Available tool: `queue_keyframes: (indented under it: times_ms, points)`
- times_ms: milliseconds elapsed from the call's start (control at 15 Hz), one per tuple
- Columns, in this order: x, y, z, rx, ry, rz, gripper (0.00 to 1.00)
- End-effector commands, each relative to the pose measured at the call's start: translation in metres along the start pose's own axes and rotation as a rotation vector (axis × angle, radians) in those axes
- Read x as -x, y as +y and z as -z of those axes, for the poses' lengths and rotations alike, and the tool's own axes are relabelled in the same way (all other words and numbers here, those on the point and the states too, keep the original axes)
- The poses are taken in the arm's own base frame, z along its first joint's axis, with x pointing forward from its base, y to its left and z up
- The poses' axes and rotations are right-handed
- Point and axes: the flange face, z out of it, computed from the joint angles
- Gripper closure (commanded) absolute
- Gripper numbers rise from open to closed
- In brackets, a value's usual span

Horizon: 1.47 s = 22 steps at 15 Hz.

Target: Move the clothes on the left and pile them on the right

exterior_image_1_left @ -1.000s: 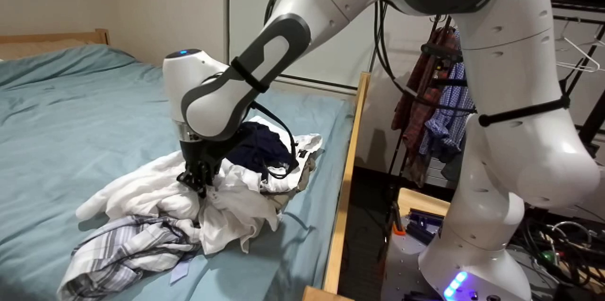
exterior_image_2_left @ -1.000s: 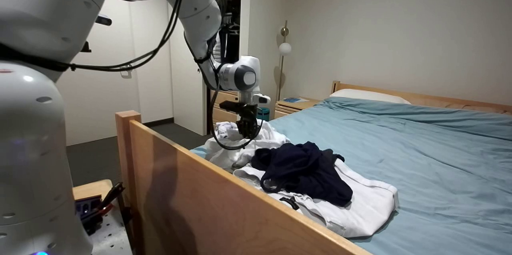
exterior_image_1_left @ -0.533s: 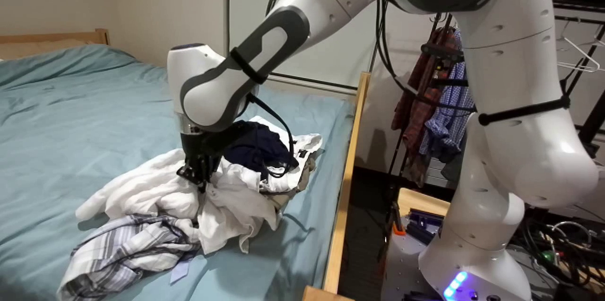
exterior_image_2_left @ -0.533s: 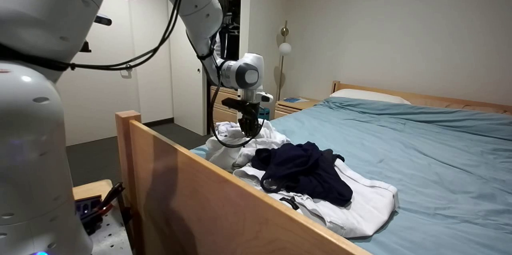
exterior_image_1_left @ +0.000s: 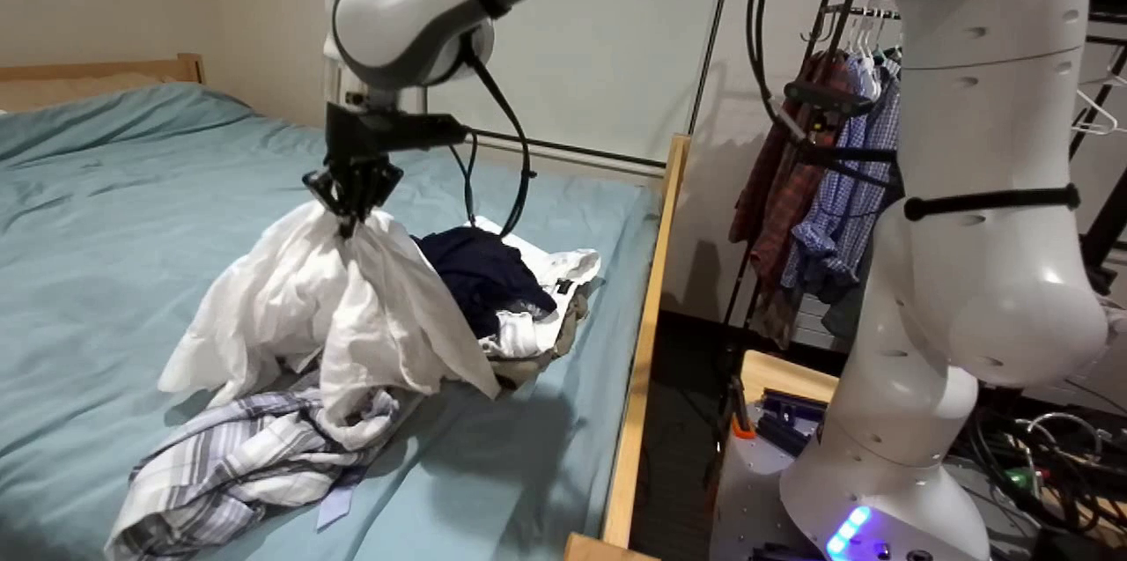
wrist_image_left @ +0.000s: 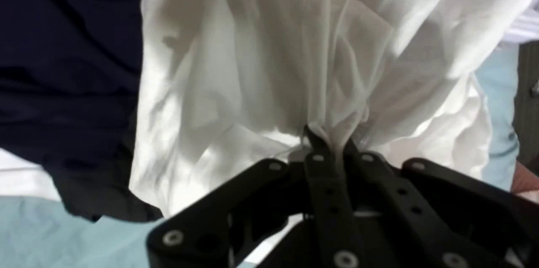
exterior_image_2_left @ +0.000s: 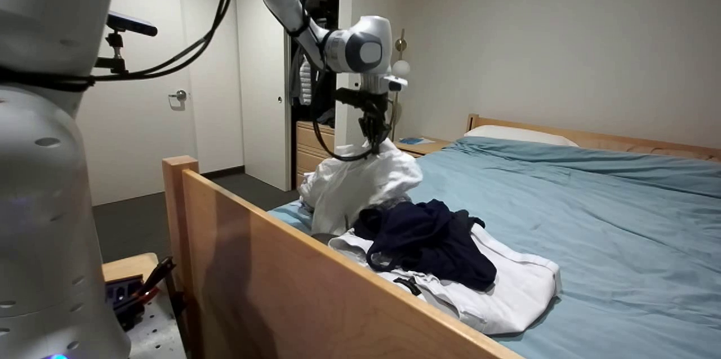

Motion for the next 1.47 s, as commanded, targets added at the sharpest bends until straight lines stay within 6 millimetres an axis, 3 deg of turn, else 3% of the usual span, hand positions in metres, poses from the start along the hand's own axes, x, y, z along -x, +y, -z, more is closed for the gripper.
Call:
queue_keyframes:
  times_ms: [0,267,400,533,667,733,933,1067,1200,1400]
  points:
    - [-0.025,0.012,0.095,-0.032,0.087,-0.089,0.92]
    - [-0.041,0.029,0.198,-0.079,0.226,-0.196,0.92]
    - [-0.044,0.037,0.237,-0.089,0.293,-0.245,0.92]
    - [-0.045,0.04,0.26,-0.091,0.318,-0.252,0.92]
    - [-0.038,0.042,0.269,-0.054,0.245,-0.192,0.92]
    - [-0.042,0.04,0.258,-0.074,0.288,-0.222,0.92]
    - [-0.038,0.04,0.263,-0.061,0.25,-0.215,0.92]
    - [-0.04,0.043,0.254,-0.106,0.165,-0.237,0.92]
    - [-0.05,0.067,0.254,-0.114,0.137,-0.33,0.92]
    - [-0.052,0.138,0.259,-0.106,0.131,-0.507,0.92]
